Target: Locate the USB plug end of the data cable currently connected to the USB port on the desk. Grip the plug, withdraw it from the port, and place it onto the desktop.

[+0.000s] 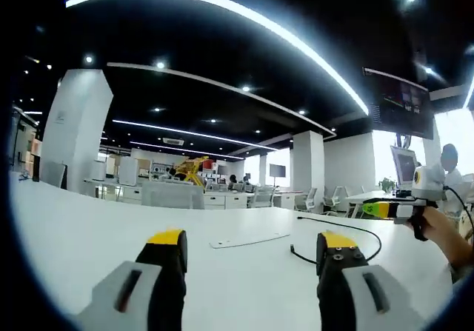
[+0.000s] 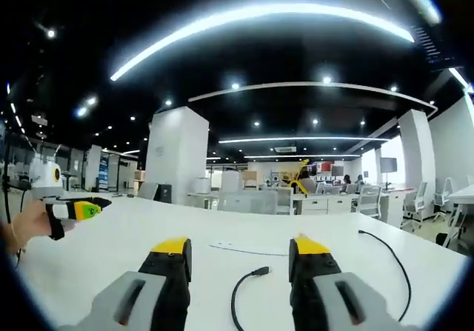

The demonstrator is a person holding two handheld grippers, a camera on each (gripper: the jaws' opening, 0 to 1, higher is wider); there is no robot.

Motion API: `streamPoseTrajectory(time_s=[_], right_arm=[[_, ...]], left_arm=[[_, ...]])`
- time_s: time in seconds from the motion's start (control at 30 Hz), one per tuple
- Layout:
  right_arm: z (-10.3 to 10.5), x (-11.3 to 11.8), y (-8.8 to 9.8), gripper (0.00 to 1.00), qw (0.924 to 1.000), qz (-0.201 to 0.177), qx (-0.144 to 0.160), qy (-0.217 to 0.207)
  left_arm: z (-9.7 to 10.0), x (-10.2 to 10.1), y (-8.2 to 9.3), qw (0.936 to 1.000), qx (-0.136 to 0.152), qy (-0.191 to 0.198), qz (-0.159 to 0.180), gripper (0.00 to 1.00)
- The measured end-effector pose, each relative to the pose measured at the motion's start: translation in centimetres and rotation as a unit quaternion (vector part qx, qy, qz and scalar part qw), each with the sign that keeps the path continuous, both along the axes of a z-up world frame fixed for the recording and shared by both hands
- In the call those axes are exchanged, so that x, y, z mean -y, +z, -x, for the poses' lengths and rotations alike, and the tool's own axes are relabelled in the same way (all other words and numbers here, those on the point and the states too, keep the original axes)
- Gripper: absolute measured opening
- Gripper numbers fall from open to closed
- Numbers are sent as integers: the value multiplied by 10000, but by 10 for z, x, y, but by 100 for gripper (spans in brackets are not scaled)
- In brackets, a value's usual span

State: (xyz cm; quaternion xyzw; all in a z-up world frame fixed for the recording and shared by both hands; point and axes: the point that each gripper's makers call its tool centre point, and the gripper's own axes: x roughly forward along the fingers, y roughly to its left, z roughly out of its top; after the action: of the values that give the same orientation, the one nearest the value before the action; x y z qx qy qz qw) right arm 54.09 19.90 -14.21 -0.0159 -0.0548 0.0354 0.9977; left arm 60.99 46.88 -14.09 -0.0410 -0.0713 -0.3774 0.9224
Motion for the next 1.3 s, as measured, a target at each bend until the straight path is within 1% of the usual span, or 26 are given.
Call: streamPoseTrajectory(time_s=[0.07,0.1,0.17,0.23,0.33,0.5,0.57,0.63,0.77,0.87,0.97,1.03,1.17,1.3], right_arm=[[6,2,-1,54,9999,-78,47,-51],[9,2,0,54,9998,-183,90,-60],[16,2,0,54,9990,-401,174,-47],[21,3,-1,54,9987,-465,217,-71],[33,7,-2,55,9983,-412,312,-271],[52,19,-5,55,9965,-419,417,-587],[59,22,-8,55,9959,-382,404,-708],[64,24,-12,55,9956,-331,373,-788],[71,28,-20,55,9948,-304,339,-912],[74,31,-27,55,9938,-259,283,-1047],[75,35,-35,55,9924,-127,202,-1204],[75,35,-37,55,9919,-83,218,-1248],[75,34,-37,55,9915,-97,333,-1257],[74,35,-37,55,9909,-85,400,-1282]], left_arm=[[5,-11,1,9998,78,152,-66,71],[8,-16,0,9997,81,230,-80,71],[12,-26,0,9993,83,372,-19,72],[15,-35,-1,9987,47,514,49,72],[20,-48,-6,9973,-40,725,142,72],[28,-59,-15,9962,-130,840,198,72],[31,-66,-18,9947,-76,1023,96,72],[33,-71,-18,9935,-8,1139,73,72],[35,-78,-22,9916,-14,1293,39,72],[37,-82,-29,9897,-12,1428,-62,72],[38,-88,-36,9873,23,1577,-197,72],[38,-92,-39,9850,76,1706,-266,72],[36,-99,-42,9816,135,1887,-272,72],[34,-102,-42,9799,159,1973,-231,72]])
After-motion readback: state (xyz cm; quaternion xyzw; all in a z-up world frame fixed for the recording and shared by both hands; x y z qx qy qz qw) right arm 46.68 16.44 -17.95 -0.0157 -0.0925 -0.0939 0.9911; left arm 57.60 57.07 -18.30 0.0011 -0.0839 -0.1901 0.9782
